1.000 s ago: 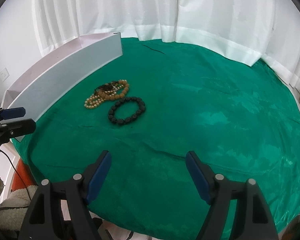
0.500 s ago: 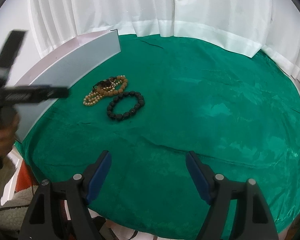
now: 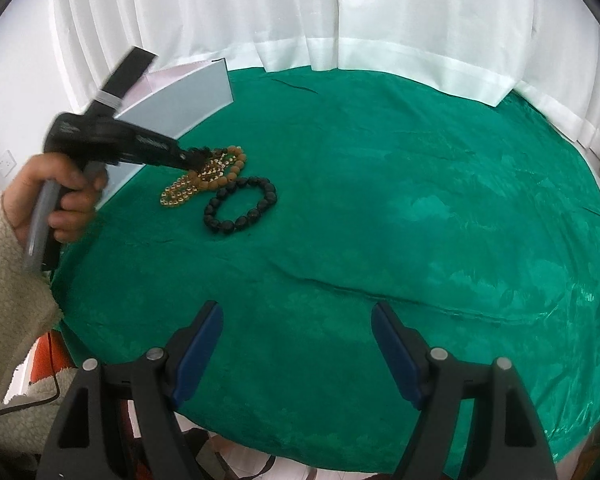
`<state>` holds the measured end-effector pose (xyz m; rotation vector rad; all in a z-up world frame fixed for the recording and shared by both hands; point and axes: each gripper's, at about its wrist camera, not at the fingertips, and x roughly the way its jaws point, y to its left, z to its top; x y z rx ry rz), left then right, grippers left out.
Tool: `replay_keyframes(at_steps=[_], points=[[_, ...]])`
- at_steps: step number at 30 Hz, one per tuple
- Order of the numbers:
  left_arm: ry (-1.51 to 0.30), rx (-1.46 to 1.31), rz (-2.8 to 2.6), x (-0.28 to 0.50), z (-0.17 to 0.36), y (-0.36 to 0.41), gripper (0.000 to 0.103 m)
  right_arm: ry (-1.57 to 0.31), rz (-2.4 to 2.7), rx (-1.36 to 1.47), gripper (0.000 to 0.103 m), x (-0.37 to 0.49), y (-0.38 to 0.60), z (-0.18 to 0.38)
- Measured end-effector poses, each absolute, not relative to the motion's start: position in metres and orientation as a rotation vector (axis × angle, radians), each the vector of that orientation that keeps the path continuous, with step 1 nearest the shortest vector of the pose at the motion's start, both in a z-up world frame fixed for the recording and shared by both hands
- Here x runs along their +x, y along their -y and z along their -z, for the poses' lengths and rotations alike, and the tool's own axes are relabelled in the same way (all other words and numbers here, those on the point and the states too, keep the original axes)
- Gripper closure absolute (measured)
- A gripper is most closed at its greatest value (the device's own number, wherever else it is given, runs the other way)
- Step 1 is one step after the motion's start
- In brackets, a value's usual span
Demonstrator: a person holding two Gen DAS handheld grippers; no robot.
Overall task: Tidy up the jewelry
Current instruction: 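Grasp the dark bead strand with left while right lifts the wooden bead bracelet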
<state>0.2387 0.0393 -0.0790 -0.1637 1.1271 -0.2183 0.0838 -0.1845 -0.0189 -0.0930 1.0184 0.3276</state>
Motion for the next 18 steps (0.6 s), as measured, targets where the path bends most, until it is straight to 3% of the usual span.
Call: replay_keyframes(at_steps=[8,18], points=[[-1.033,-0.361,0.276,0.203,0.029,-0.069,0.092,-1.019,-0.342,-0.093,0.025,0.086,0.182,0.018],[-1.08,-0.434,0.283,0.19,0.041,-0.089,0.091,-1.049,-0.35,-0.085,0.025,0.088,0.176,0.022]])
